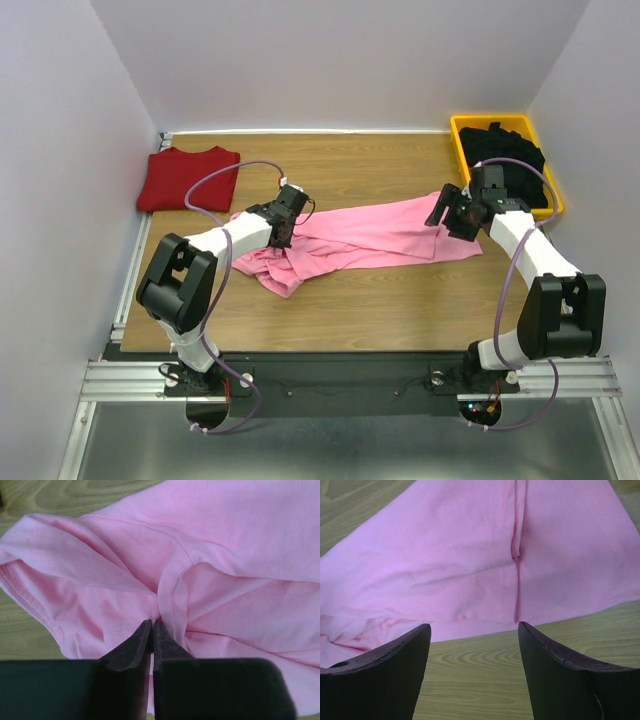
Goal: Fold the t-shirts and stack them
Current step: Flatten the tshirt out
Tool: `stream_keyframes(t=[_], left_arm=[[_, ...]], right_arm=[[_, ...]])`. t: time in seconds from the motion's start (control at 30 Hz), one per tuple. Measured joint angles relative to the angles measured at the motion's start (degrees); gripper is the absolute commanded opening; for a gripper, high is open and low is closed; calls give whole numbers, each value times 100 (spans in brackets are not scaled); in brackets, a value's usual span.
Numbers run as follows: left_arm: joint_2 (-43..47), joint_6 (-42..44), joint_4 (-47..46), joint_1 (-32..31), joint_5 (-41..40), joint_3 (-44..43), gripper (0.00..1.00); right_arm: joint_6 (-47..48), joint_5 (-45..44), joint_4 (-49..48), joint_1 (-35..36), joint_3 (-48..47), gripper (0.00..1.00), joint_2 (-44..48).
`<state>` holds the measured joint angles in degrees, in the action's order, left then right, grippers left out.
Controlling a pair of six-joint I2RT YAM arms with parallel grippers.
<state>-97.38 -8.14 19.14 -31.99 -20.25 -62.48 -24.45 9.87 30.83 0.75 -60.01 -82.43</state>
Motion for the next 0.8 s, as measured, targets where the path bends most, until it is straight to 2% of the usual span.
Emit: stream_keyframes(t=[0.03,0.1,0.43,0.8], left_arm=[[11,-2,7,-9,-52,-4,1],[46,0,28,-17,-131,-4,0],[496,-122,81,122,-385,-2,0],[1558,-621,-376,1305,444,680,0]], right_arm=[[2,0,0,0,0,76,0],[2,0,0,0,0,76,0],[2,2,0,0,0,76,0],[4,-87,-94,0,179,75,-90]])
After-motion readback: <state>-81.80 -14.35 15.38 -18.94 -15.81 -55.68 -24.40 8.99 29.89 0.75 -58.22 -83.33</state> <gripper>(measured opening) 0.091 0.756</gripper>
